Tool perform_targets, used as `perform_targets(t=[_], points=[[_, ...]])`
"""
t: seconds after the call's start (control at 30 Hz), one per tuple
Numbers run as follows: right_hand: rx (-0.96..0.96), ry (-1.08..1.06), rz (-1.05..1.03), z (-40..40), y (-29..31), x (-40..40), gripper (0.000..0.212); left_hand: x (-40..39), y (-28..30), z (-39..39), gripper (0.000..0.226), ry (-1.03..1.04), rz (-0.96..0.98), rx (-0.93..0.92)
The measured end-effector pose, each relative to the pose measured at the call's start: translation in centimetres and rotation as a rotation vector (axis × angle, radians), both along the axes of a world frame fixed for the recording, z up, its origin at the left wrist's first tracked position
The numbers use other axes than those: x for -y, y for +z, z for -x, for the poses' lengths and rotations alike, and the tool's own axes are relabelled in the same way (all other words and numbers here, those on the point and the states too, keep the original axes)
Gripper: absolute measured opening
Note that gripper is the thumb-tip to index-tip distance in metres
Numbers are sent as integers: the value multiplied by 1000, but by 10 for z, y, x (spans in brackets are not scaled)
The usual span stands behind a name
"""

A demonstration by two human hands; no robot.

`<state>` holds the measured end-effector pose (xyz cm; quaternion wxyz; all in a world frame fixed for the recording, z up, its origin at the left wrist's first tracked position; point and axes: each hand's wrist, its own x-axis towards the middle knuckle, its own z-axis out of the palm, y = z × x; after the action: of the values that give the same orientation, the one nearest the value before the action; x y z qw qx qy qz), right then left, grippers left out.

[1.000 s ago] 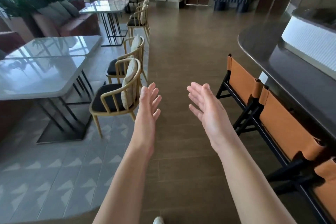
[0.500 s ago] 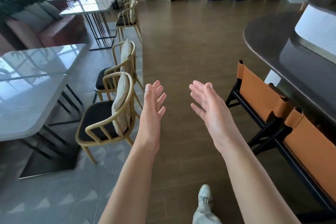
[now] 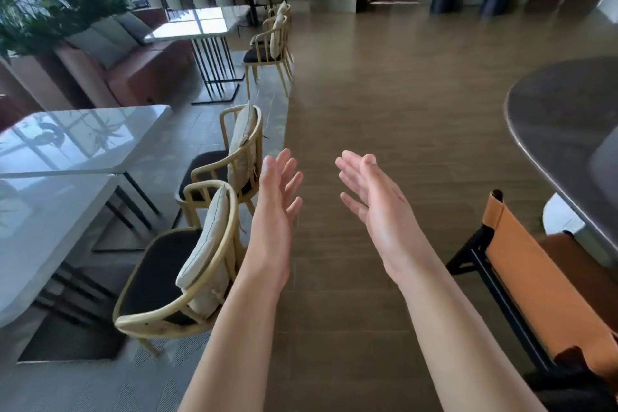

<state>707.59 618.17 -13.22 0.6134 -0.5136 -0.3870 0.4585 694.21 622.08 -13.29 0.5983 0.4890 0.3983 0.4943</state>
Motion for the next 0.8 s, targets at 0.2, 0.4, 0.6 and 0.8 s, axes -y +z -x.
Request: perform_targets(t=[0.2, 0.4, 0.6, 0.8], points=[[9, -22, 29, -55, -18, -115, 68, -120, -25, -58, 58, -48, 25, 8], [43, -110, 38, -103, -18, -248, 55, -274, -29, -109, 72, -151, 49, 60], [32, -164, 16, -140, 2, -358, 59, -396, -6, -150, 73, -209, 29, 59], [28, -79, 24, -163, -6, -482, 77, -503, -19, -166, 61, -89, 47, 52]])
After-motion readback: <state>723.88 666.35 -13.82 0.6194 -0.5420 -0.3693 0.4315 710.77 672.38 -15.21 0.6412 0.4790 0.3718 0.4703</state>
